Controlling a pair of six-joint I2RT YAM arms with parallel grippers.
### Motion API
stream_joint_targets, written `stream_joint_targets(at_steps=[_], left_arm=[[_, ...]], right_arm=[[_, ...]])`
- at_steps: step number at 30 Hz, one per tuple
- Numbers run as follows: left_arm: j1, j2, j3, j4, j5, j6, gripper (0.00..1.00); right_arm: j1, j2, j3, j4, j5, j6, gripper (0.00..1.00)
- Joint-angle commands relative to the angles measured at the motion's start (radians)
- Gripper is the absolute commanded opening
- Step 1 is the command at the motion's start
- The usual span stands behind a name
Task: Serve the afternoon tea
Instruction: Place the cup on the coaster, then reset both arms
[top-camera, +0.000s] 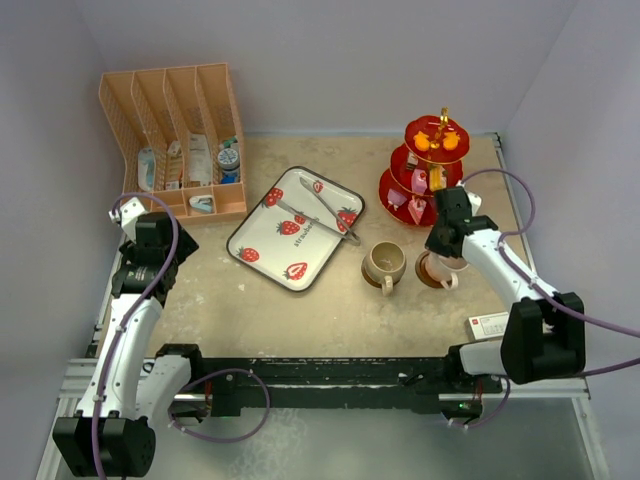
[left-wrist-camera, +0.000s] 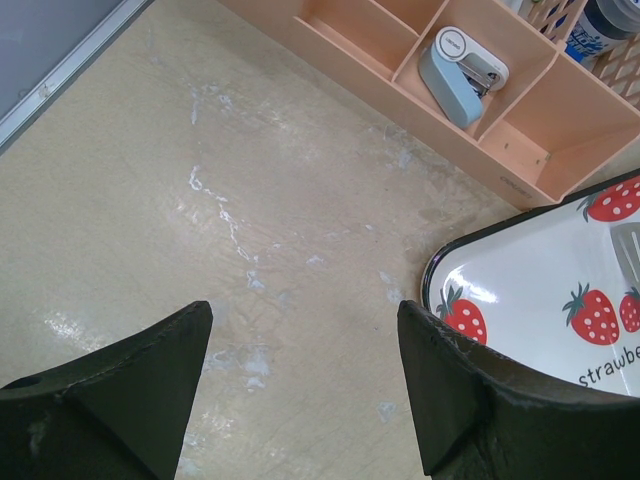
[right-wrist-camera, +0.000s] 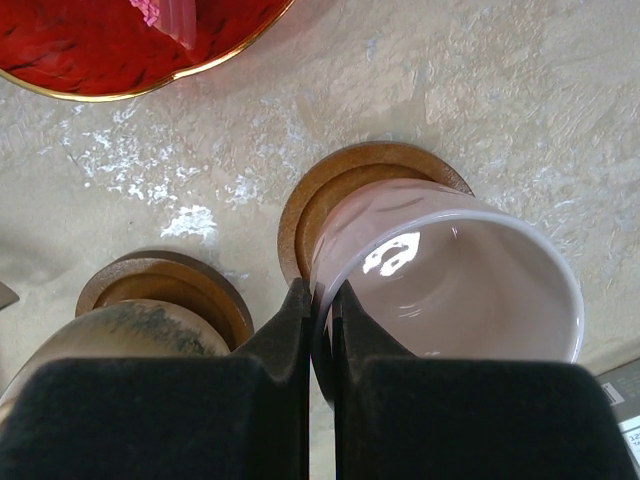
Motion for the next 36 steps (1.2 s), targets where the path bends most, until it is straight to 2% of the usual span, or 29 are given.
stream_joint_targets(at_steps=[1,8,13,16,23,28,30,32,36], left_arm=[[-0.002,-0.001,-0.004,0.034,-0.002,0.013,0.73],[-0.002,0.003,-0.004,0.034,-0.004,0.013,0.73],[-0.002,0.004,-0.004,0.032,-0.003,0.013,0.73],[-0.002,0.004,-0.004,0.034,-0.002,0.014,0.73],[-0.002,0.004,-0.004,0.034,0.0,0.014,0.73],[-0.002,0.002,-0.002,0.034,0.004,0.013,0.73],[-0.002,-0.002,0.0,0.034,0.011,0.016,0.75],[-0.002,-0.011,0.006,0.026,0.0,0.015,0.81],[-0.002,-0.034,0.023,0.015,-0.026,0.012,0.85]], right_arm=[[0.006,-0.009,0.0,0.062,0.003,-0.025,0.0],[0.006,0.025,0.01,0.065,-0.016,-0.057,0.01],[0.007,0.01,0.014,0.066,-0.056,-0.058,0.11],[0.006,-0.009,0.014,0.06,-0.073,-0.061,0.21],[0.007,-0.057,0.026,0.022,-0.086,-0.063,0.28],[0.006,-0.135,0.075,-0.047,-0.046,-0.038,0.38],[0.006,-0.206,0.087,-0.076,-0.027,-0.015,0.44],[0.006,-0.27,0.102,-0.072,0.051,-0.032,0.59],[0.005,-0.365,0.178,-0.013,0.173,-0.121,0.69]])
